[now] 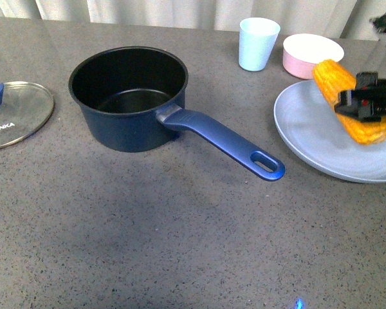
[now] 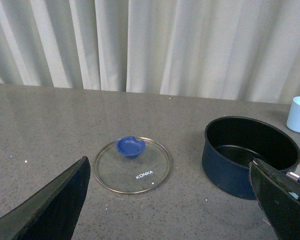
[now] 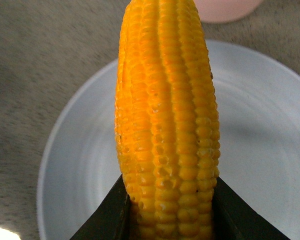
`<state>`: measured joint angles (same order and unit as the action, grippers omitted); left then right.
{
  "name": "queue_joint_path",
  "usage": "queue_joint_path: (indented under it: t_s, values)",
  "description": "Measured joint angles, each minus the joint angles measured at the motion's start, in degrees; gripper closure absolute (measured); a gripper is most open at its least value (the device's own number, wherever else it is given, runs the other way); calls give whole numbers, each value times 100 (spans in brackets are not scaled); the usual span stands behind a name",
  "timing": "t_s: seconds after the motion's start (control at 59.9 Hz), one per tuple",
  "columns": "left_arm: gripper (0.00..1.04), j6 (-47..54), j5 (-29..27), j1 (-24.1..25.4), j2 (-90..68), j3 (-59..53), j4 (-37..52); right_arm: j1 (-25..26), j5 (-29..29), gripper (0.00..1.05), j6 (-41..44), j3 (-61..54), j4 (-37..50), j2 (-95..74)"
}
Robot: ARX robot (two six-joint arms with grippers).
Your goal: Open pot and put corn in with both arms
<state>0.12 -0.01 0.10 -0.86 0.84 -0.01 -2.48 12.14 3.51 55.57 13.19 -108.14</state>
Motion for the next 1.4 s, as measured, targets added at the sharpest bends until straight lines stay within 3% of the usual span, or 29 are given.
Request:
queue_joint_path:
  t_s: [0.15,0.351,0.467,0.868,1.119,1.152,1.402]
  values:
    - [9,0,0,0,0,0,0,-551,393,81,-439,127,-166,522]
    - [9,0,0,0,0,0,0,-1812,264,82,-879,1182,-511,173]
    - [9,0,-2,0,0,0,0,-2269,195,82,-1043,1873,-758,-282]
    - [9,0,0,0,0,0,0,-3008,-59,82,-1034,3574,-1556,-1510]
    - [9,0,-2,0,0,0,0,-3121,-234,82,-894,4127,-1816,-1950]
    - [9,0,-2,0,0,0,0,-3134,-247,80,-861,4164,-1827,-1989]
    - [9,0,-2,0,0,0,0,-3187,-269,38,-850,4170,-1777,-2092]
